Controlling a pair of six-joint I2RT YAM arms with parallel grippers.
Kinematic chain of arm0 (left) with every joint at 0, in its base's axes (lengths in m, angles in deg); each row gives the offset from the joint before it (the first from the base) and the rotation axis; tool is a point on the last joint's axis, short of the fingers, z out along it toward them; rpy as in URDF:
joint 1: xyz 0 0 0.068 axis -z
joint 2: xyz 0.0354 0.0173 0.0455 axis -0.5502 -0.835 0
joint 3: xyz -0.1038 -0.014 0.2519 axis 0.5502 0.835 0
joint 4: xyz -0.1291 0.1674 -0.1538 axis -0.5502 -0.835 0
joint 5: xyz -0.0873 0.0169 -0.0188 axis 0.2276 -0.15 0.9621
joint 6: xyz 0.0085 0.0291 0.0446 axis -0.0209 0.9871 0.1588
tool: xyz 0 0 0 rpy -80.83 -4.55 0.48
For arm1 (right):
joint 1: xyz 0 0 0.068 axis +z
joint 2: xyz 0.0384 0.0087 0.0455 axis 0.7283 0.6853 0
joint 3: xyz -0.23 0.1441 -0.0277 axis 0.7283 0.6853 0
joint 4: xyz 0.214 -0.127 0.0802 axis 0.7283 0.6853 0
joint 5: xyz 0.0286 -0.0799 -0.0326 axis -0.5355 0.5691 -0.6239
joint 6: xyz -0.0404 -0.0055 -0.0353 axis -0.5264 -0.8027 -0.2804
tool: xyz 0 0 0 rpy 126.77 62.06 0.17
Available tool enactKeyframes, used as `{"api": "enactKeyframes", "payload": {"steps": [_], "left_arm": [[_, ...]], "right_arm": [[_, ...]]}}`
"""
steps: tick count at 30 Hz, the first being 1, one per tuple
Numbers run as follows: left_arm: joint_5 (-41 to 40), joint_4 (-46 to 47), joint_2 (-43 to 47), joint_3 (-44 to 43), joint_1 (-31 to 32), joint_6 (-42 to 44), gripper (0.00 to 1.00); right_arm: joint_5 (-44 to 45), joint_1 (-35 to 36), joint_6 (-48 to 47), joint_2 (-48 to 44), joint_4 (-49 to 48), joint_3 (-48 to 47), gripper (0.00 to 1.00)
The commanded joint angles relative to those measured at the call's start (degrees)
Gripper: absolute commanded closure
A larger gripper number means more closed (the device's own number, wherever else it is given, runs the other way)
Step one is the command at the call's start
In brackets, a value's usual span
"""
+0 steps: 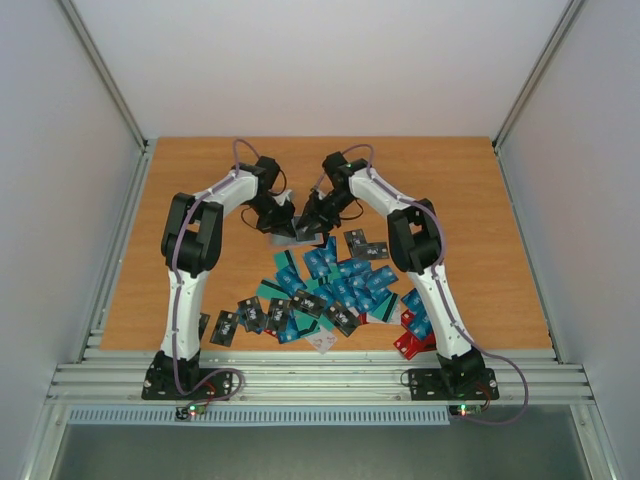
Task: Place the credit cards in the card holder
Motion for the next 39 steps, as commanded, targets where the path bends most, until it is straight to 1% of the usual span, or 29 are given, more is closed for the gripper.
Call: {"api": "enactKeyframes", "payload": {"steps": [1, 4, 5, 7, 19, 26, 39], "left_arm": [[-3.84, 0.55, 1.84, 1.70, 0.67, 0.71, 1.00], [-3.72, 0.77, 3.77, 1.74, 0.58, 0.26, 1.00], [-3.59, 1.03, 4.41, 1.65, 0.58, -0.05, 1.00], [-3.04, 1.60, 4.88, 1.51, 0.49, -0.46, 1.00], [-1.25, 3.76, 4.83, 1.59, 0.53, -1.92, 1.00], [0.43, 5.23, 4.20, 1.14, 0.57, -1.93, 1.00], [0.70, 4.55, -0.11, 0.39, 0.71, -0.39, 1.00]], "right_arm": [[2.51, -0.62, -1.52, -4.05, 1.84, -1.48, 0.67], [2.65, -1.13, -1.53, -4.56, 2.00, -1.28, 0.67], [2.57, -1.33, -3.27, -4.68, 2.05, -1.27, 0.67], [2.45, -1.61, -3.60, -4.75, 2.03, -1.27, 0.67], [3.91, -2.62, -3.66, -3.13, 2.51, -1.36, 0.67], [5.65, -2.60, -5.24, -1.92, 3.76, -1.36, 0.67], [5.51, -2.14, -4.66, 1.10, 2.78, -2.01, 0.67]]}}
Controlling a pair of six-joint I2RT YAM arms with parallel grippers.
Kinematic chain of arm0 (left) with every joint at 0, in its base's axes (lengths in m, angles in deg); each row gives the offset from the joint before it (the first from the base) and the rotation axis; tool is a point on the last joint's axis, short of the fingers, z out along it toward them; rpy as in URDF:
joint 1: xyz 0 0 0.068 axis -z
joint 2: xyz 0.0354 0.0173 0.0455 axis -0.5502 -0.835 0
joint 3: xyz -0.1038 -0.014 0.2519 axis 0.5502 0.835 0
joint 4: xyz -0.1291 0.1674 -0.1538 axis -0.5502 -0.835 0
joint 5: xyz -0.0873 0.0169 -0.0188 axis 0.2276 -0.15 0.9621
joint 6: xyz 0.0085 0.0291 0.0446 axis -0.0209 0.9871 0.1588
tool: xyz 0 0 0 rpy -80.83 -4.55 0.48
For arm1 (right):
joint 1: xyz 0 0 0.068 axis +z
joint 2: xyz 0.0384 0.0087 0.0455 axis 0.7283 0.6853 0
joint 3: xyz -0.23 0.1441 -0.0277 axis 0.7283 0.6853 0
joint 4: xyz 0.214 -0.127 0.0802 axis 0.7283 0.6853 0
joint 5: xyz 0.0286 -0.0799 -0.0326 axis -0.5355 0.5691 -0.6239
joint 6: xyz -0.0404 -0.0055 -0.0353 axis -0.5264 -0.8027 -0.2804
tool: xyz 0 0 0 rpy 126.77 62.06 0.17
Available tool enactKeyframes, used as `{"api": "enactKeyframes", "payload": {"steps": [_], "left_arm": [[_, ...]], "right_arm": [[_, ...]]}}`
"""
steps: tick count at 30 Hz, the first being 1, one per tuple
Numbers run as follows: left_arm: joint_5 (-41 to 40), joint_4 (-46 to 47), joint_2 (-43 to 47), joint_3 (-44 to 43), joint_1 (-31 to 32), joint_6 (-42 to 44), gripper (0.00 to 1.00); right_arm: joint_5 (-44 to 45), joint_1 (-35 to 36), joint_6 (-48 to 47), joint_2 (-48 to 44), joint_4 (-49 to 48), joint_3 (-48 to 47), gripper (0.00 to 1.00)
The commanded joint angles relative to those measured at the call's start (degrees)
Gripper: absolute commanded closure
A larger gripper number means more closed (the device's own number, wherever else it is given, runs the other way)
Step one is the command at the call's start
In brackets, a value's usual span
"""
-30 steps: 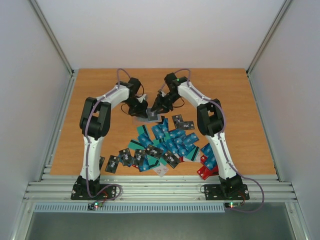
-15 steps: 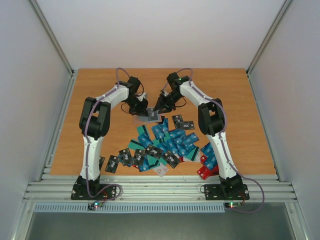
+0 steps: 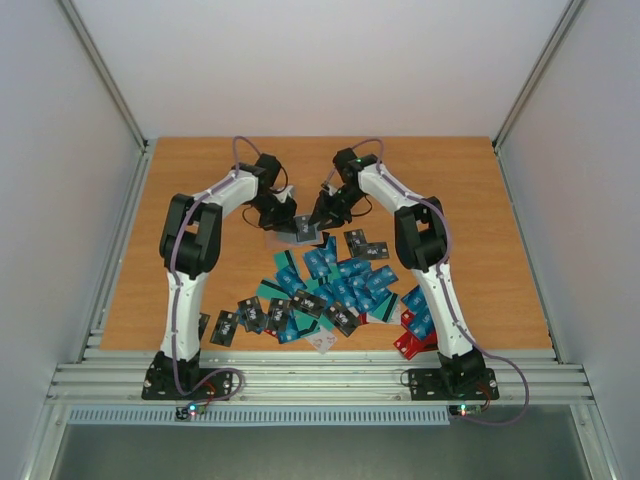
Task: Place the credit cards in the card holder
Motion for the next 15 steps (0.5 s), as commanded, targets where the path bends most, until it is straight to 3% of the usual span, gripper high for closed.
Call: {"api": "enactKeyframes", "payload": {"steps": [1, 15], "left_arm": [[0.90, 0.90, -2.39, -0.89, 0.16, 1.20, 1.00], [-0.03, 0.06, -4.56, -0.38, 0.22, 1.87, 1.00]], "right_arm": [[0.37, 0.52, -0.57, 2.71, 0.34, -2.16, 0.67], [0.20, 1.34, -0.95, 2.62, 1.17, -3.97, 0.67]]}}
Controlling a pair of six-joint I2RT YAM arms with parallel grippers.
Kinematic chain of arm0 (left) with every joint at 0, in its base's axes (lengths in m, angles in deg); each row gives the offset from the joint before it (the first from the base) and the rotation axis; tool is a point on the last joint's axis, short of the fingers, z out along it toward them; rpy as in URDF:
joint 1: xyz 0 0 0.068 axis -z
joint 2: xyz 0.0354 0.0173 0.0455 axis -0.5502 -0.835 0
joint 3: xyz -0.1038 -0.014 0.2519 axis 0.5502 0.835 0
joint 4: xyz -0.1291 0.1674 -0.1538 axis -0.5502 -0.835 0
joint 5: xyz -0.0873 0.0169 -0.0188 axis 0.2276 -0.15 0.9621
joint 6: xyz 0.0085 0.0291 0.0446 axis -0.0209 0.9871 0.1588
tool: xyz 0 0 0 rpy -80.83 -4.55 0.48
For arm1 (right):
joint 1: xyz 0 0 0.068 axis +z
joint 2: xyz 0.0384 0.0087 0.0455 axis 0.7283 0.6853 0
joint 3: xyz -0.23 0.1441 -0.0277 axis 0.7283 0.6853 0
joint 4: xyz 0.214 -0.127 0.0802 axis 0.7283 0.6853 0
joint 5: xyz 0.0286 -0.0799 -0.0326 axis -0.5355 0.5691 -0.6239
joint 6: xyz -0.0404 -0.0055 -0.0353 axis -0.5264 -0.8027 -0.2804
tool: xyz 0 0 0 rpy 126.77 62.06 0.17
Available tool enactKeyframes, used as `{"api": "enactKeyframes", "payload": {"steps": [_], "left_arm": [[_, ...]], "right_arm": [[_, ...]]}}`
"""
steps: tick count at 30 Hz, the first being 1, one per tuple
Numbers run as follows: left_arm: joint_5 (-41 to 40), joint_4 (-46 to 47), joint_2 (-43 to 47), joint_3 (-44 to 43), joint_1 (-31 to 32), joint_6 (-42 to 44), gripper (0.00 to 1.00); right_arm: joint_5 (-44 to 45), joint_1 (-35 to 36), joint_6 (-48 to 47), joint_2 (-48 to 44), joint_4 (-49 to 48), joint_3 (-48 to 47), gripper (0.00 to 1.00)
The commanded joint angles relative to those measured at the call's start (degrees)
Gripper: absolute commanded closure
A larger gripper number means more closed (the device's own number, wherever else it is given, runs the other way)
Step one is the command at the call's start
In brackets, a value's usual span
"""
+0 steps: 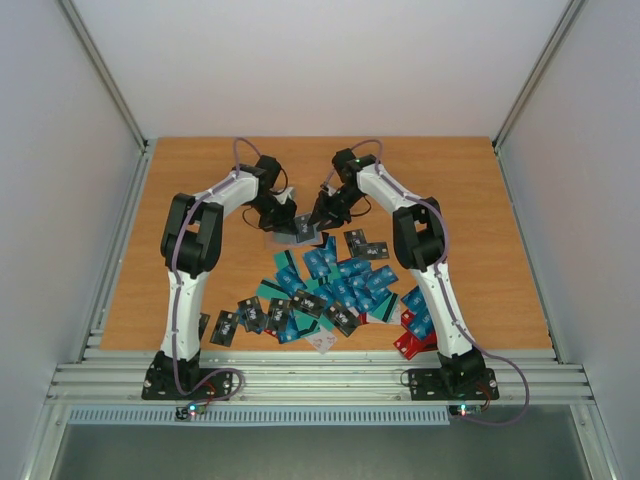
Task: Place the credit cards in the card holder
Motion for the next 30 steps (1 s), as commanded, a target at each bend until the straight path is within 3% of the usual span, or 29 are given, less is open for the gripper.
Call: {"api": "enactKeyframes", "payload": {"steps": [1, 12, 19, 30], "left_arm": [[-0.57, 0.04, -3.32, -0.26, 0.33, 0.82, 1.00], [-0.18, 0.34, -3.72, 0.03, 0.33, 0.70, 1.00], [-0.27, 0.18, -3.56, 0.15, 0.33, 0.73, 1.00], [-0.09, 0.52, -3.56, 0.16, 0.34, 0.46, 1.00]], "right_arm": [[0.82, 1.21, -1.21, 0.14, 0.21, -1.95, 0.67], [3.35, 2.31, -2.34, -2.09, 1.62, -1.28, 0.68], [9.45, 2.55, -3.71, -4.95, 4.39, -1.00, 0.68], [8.33, 3.38, -3.97, -8.52, 3.61, 1.59, 0.66]]}}
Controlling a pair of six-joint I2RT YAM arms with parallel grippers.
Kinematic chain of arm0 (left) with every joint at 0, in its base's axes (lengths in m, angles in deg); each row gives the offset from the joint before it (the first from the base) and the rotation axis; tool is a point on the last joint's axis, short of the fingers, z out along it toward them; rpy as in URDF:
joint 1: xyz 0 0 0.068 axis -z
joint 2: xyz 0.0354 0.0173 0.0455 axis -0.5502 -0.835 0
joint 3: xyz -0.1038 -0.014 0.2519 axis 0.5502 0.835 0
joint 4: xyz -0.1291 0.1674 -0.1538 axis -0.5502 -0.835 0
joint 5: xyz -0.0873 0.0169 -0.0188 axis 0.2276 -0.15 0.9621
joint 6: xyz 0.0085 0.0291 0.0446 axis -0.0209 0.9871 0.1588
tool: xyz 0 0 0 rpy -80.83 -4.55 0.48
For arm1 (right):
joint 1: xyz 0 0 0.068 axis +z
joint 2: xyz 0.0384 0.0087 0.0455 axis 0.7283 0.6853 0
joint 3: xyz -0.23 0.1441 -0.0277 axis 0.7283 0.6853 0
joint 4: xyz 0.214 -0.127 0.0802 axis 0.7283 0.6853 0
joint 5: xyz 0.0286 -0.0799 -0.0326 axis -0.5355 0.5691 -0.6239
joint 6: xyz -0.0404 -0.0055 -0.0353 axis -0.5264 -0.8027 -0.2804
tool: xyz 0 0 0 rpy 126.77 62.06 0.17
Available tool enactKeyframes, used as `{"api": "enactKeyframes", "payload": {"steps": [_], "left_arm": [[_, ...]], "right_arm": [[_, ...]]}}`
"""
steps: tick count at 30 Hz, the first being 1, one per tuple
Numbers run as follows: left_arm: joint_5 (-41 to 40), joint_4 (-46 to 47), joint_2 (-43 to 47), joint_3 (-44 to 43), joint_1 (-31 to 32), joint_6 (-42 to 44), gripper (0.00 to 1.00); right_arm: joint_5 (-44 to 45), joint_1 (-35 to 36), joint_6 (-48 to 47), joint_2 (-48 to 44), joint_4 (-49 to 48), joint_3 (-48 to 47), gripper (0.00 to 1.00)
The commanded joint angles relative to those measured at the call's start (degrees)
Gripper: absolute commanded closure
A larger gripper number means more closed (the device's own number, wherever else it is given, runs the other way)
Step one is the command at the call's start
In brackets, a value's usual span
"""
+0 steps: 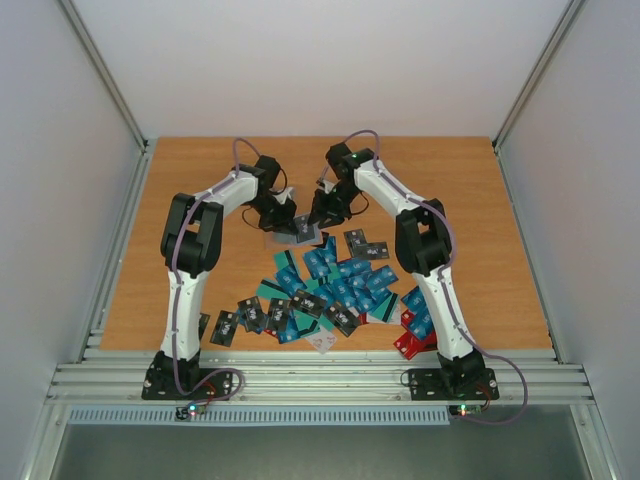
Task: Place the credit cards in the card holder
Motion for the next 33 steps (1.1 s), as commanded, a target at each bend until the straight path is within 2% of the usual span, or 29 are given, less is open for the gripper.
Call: {"api": "enactKeyframes", "payload": {"steps": [1, 33], "left_arm": [[-0.94, 0.48, -3.25, 0.20, 0.60, 0.44, 1.00], [-0.94, 0.12, -3.26, -0.22, 0.64, 0.45, 1.00]], "right_arm": [[0.42, 1.02, -0.44, -2.92, 0.32, 0.55, 0.66], [-0.70, 1.92, 0.16, 2.41, 0.41, 0.72, 0.66]]}}
